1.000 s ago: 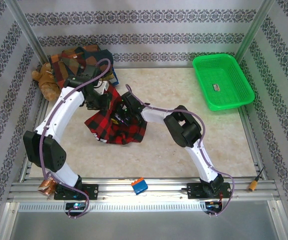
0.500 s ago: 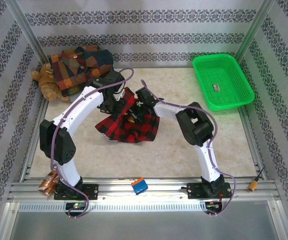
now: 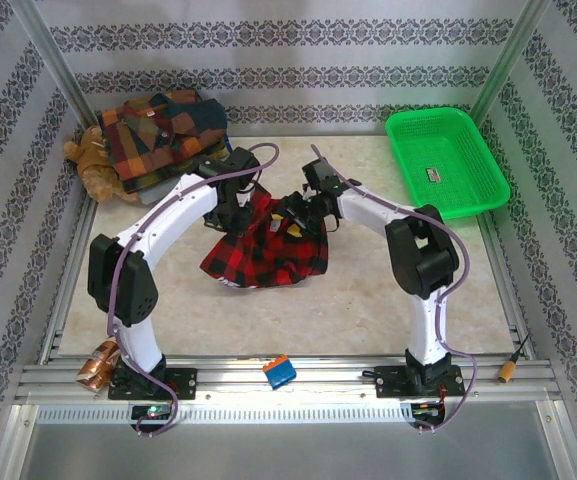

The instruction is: Fold and stack the long sleeve shirts

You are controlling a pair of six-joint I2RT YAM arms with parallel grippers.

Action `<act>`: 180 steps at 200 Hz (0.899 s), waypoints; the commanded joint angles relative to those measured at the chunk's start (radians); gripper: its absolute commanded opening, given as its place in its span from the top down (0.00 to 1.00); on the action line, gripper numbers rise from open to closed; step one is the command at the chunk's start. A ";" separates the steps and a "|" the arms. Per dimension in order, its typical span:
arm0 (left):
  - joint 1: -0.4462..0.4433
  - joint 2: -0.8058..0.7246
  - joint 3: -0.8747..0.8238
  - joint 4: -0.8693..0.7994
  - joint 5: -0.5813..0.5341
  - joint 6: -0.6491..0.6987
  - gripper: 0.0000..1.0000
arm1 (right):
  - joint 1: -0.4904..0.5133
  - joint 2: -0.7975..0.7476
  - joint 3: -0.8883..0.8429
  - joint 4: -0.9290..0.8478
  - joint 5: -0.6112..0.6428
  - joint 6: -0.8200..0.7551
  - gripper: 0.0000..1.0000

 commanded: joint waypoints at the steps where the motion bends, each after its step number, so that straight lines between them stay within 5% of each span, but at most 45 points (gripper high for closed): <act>1: 0.013 -0.009 0.064 -0.102 -0.057 0.042 1.00 | -0.049 -0.083 -0.029 -0.145 0.080 -0.150 0.40; 35: 0.020 0.021 0.121 -0.157 -0.135 0.063 1.00 | -0.092 -0.140 -0.088 -0.261 0.205 -0.287 0.40; 89: 0.088 0.013 0.135 -0.143 -0.090 0.054 1.00 | -0.027 -0.139 -0.189 -0.100 0.099 -0.317 0.50; 141: 0.088 0.002 0.075 -0.089 -0.015 0.043 1.00 | 0.101 -0.003 0.028 -0.043 -0.008 -0.248 0.73; 180: 0.088 -0.010 0.064 -0.092 -0.018 0.060 1.00 | 0.126 0.166 0.203 -0.005 -0.053 -0.155 0.79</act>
